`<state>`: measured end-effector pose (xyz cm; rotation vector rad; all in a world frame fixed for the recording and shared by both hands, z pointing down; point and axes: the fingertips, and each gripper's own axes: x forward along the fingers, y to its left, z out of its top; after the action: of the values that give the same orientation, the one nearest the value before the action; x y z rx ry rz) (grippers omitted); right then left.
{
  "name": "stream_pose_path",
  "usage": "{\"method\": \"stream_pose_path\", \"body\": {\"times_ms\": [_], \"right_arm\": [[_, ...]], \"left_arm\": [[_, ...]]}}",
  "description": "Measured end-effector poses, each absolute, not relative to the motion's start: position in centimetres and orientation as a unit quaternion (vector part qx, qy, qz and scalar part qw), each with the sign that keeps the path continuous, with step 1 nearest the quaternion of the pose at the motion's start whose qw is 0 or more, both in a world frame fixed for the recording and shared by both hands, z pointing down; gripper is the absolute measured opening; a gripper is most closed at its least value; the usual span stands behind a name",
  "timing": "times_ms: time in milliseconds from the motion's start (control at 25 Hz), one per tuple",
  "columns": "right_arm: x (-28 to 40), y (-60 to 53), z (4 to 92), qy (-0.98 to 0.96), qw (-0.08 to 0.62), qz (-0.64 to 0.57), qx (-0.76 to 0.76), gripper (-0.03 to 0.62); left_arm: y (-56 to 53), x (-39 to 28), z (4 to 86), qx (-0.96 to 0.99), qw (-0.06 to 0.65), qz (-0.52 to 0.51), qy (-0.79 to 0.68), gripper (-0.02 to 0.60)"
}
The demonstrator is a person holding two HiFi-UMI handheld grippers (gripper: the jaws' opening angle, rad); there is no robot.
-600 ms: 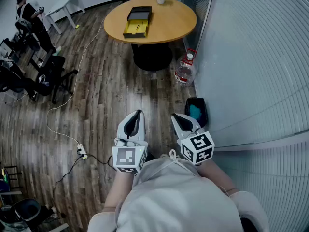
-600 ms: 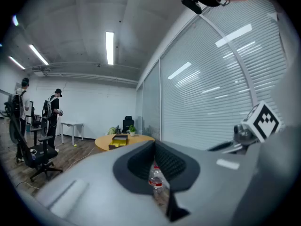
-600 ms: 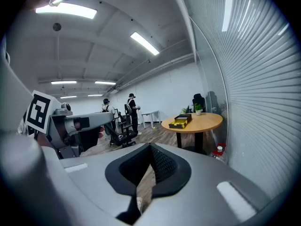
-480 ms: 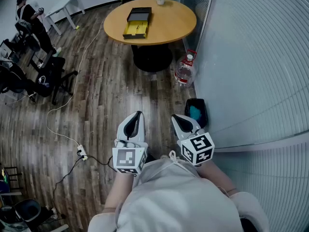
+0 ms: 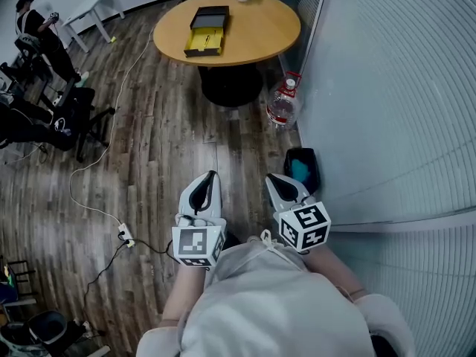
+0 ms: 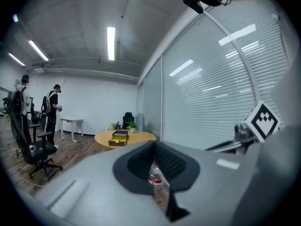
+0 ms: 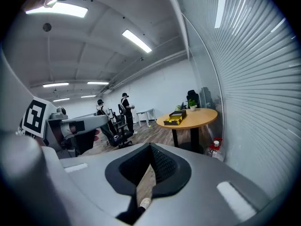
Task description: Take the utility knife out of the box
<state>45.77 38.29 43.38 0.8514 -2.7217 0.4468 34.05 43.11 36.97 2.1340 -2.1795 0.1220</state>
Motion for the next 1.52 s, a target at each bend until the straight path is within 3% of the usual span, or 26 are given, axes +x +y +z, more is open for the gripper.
{"method": "stream_pose_path", "body": {"times_ms": [440,1080,1520], "right_arm": [[38.2,32.3,43.9,-0.925,0.131,0.186,0.304,-0.002],[16.5,22.4,44.5,-0.901,0.161,0.201,0.348,0.000],[7.1,17.5,44.8,-0.899,0.168,0.196,0.354,-0.002]], "left_arm": [[37.8,24.6,37.5,0.686,0.066,0.044,-0.723,0.006],[27.9,0.0,37.4,0.699,0.089,0.027,-0.709,0.006],[23.7,-9.8,39.1,0.695,0.102,0.039,-0.711,0.006]]}}
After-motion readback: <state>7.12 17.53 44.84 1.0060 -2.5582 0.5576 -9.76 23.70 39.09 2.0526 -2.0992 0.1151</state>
